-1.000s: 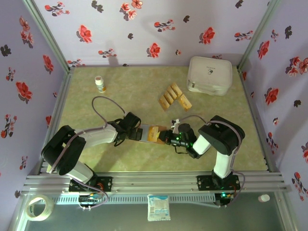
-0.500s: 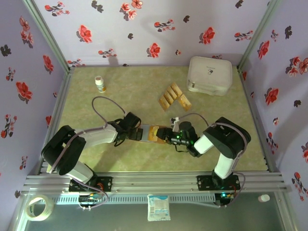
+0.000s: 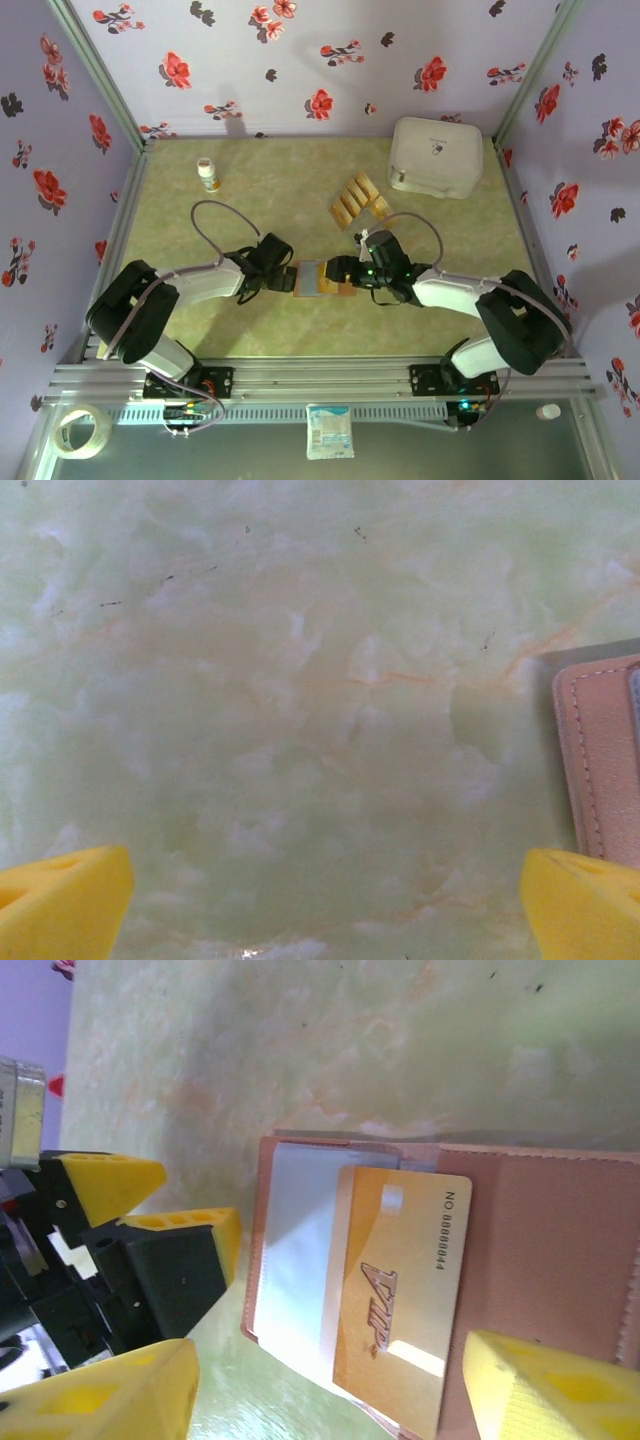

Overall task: Put the credit cards into the card holder
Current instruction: Insert the credit card into the card slot.

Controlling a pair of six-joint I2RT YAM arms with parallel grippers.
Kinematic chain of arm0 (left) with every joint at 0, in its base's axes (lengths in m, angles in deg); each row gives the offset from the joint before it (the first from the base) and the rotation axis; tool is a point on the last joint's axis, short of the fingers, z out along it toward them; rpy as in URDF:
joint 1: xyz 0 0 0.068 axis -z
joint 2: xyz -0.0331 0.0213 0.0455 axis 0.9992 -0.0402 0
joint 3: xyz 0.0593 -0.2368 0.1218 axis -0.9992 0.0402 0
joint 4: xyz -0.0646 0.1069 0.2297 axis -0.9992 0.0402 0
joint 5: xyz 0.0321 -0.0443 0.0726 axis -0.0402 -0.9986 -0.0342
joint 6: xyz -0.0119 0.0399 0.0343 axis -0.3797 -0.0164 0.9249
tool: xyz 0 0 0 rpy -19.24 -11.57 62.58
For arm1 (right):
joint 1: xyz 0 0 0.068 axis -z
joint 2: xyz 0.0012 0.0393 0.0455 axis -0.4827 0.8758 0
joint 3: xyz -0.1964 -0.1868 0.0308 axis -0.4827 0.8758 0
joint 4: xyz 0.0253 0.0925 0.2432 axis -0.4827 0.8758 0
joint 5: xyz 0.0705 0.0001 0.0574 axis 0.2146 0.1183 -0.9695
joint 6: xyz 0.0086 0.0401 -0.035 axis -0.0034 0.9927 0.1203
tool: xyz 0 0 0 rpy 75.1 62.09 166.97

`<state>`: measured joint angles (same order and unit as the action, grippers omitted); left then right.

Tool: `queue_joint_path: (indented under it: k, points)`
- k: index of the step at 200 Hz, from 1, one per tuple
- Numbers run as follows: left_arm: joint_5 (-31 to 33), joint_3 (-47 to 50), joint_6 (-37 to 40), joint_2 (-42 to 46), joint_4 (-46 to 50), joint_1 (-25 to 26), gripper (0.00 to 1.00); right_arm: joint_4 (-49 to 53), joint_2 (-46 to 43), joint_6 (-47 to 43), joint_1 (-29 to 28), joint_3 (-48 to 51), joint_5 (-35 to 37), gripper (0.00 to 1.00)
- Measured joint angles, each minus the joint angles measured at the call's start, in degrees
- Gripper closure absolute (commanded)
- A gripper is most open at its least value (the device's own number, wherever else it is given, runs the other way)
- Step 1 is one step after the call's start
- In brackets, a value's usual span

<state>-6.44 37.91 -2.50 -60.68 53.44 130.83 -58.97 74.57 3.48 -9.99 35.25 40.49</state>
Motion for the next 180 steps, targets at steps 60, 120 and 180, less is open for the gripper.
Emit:
queue_joint_path:
  k: [60,120,180]
  points:
    - [2.0,-0.5,-1.2,0.0,2.4,0.0,0.01,18.2,-0.3,-5.9,0.0,-7.7,8.1,0.83]
    - [6.3,-1.6,-2.9,0.0,6.0,0.0,0.01,26.8,5.2,-9.1,-1.8,-14.0,13.0,0.94]
    - [6.3,-3.3,-2.6,-2.1,6.3,0.0,0.00,28.9,11.5,-10.1,-3.4,-18.1,14.2,0.96]
